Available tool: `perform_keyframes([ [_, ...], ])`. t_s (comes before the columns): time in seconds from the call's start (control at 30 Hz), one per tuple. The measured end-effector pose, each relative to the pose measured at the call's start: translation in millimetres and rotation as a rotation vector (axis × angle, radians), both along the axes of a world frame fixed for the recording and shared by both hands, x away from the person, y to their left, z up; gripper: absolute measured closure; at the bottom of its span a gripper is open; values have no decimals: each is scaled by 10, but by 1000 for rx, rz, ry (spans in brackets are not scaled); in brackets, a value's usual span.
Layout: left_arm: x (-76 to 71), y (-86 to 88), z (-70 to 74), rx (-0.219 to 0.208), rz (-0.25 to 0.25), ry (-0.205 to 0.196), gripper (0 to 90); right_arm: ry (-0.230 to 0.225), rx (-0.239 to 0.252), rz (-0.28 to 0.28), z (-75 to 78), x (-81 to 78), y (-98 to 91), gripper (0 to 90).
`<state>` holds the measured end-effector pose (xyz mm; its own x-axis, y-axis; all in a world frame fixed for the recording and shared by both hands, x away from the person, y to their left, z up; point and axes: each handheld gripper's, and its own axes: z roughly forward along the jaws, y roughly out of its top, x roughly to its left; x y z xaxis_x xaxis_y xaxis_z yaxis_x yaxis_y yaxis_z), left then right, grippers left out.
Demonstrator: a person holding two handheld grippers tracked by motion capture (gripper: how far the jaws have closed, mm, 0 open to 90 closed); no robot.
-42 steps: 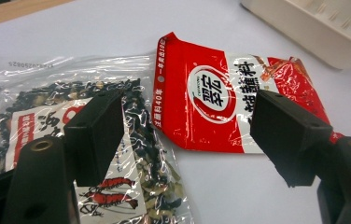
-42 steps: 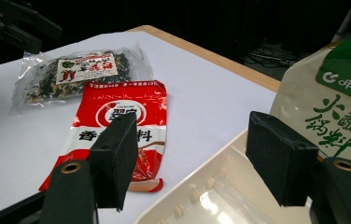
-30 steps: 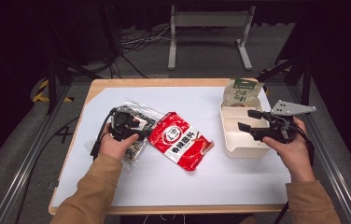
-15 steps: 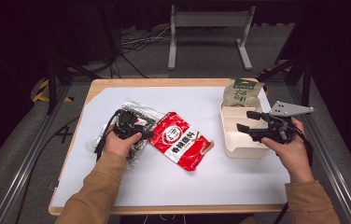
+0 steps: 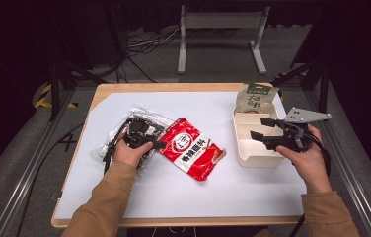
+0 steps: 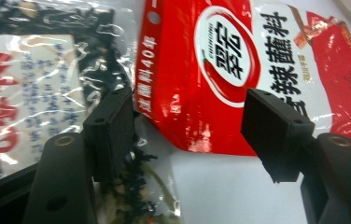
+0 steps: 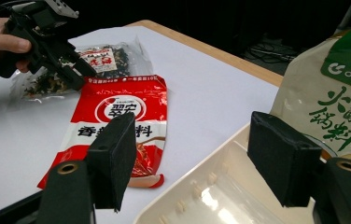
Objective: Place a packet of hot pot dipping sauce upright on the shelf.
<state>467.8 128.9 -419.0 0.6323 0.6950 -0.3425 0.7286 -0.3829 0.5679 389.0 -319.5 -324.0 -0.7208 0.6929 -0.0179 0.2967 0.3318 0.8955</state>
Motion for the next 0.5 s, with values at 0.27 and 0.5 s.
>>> perform_keyframes([
  [0.27, -22, -88, 6, -2, -21, -26, 357, -1, -4, 0, -9, 5, 5, 325],
  [0.5, -2, -137, -13, -23, -27, -63, 385, 2, -6, 3, -16, 6, 16, 325],
])
